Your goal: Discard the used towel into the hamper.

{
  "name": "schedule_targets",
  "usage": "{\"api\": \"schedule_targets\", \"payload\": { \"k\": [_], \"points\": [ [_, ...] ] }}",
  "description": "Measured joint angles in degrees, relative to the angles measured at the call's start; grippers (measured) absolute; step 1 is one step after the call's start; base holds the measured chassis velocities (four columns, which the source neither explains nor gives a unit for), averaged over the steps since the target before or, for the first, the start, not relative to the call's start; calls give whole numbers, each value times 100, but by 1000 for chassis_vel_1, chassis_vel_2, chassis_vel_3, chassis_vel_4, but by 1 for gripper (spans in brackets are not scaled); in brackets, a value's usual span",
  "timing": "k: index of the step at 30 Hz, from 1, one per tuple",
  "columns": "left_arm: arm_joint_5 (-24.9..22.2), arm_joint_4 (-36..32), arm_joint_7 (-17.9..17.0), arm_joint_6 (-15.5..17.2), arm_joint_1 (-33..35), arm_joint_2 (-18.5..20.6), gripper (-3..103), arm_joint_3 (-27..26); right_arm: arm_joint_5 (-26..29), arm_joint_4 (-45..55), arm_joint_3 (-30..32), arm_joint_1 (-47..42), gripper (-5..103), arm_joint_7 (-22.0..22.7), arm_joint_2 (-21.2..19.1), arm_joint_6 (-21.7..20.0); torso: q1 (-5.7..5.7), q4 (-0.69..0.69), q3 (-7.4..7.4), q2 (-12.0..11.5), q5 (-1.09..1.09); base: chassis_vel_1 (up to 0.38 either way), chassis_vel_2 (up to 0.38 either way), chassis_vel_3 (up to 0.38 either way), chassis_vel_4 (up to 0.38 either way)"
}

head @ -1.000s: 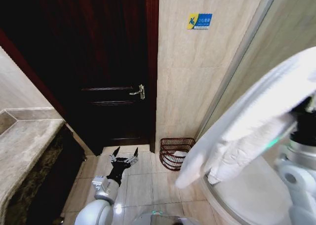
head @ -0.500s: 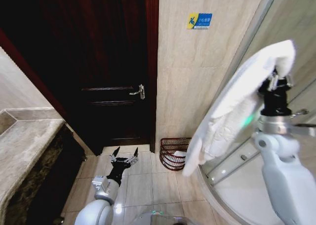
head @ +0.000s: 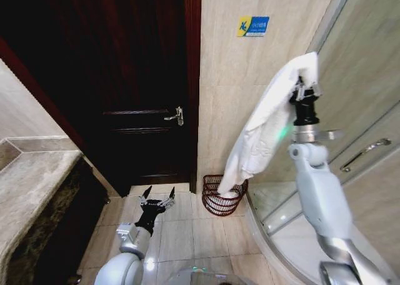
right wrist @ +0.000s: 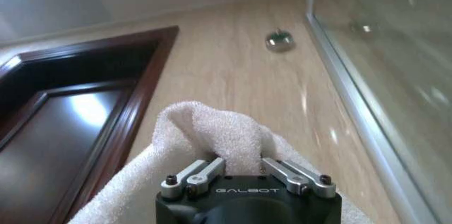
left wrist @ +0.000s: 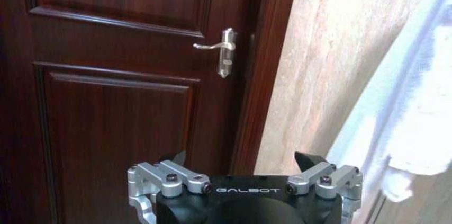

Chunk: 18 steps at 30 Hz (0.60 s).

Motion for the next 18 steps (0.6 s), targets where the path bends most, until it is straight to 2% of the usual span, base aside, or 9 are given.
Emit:
{"api": "schedule_targets", "payload": {
  "k": [8, 18],
  "points": [
    [0, 0, 0, 0, 0, 0, 100, 0, -54, -598, 9, -77, 9, -212, 222, 139, -1, -1, 0, 0, 3, 0, 0, 0, 0],
    [0, 0, 0, 0, 0, 0, 100, 0, -108, -989, 0, -256, 9, -338, 292, 336, -1, -1, 0, 1, 2, 0, 0, 0, 0]
  ]
}}
